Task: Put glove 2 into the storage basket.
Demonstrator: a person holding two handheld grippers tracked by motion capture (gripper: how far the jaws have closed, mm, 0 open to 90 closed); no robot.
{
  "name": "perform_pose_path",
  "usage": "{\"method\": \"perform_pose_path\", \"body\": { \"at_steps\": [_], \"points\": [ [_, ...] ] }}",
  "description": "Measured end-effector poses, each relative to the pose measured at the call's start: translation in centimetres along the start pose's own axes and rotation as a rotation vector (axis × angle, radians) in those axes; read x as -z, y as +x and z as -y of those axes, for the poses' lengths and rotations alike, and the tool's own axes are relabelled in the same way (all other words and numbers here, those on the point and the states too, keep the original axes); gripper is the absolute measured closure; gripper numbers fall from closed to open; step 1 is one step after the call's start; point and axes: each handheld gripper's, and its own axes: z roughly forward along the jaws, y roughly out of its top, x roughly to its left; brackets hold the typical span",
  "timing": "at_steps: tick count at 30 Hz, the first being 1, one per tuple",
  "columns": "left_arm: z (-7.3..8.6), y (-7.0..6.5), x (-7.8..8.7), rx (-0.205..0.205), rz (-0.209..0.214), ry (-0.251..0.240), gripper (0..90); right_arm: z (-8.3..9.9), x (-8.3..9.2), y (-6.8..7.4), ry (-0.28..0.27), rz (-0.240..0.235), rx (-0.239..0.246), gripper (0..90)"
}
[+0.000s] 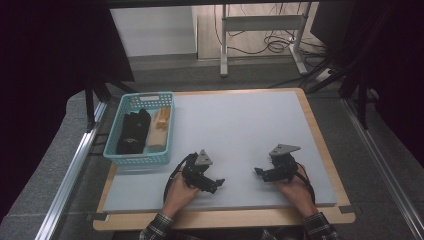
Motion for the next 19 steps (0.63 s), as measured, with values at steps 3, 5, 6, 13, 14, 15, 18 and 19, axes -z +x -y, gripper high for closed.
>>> {"method": "perform_pose_path", "body": {
  "at_steps": [3, 5, 6, 13, 14, 15, 18, 19],
  "points": [
    [0.1, -0.2, -0.3, -0.009, -0.004, 0.016, 0.0, 0.0, 0.0, 0.0, 0.000, 0.000, 0.000, 12.9],
    [0.2, -0.3, -0.6, -0.009, -0.007, 0.025, 0.0, 0.0, 0.0, 0.0, 0.000, 0.000, 0.000, 12.9],
    [0.2, -0.3, -0.8, -0.012, -0.008, 0.034, 0.0, 0.0, 0.0, 0.0, 0.000, 0.000, 0.000, 12.8],
    [0.1, -0.5, -1.1, -0.016, -0.016, 0.068, 0.0, 0.0, 0.0, 0.0, 0.000, 0.000, 0.000, 12.8],
    [0.1, -0.5, -1.1, -0.017, -0.017, 0.070, 0.0, 0.0, 0.0, 0.0, 0.000, 0.000, -0.001, 12.9],
    [0.1, -0.5, -1.1, -0.019, -0.018, 0.070, 0.0, 0.0, 0.0, 0.0, 0.000, 0.000, 0.000, 12.9],
    [0.1, -0.5, -1.1, -0.019, -0.020, 0.071, 0.0, 0.0, 0.0, 0.0, 0.000, 0.000, -0.001, 12.9],
    [0.1, -0.5, -1.1, -0.016, -0.018, 0.072, 0.0, 0.0, 0.0, 0.0, -0.001, 0.001, -0.002, 12.8]
  ]
}}
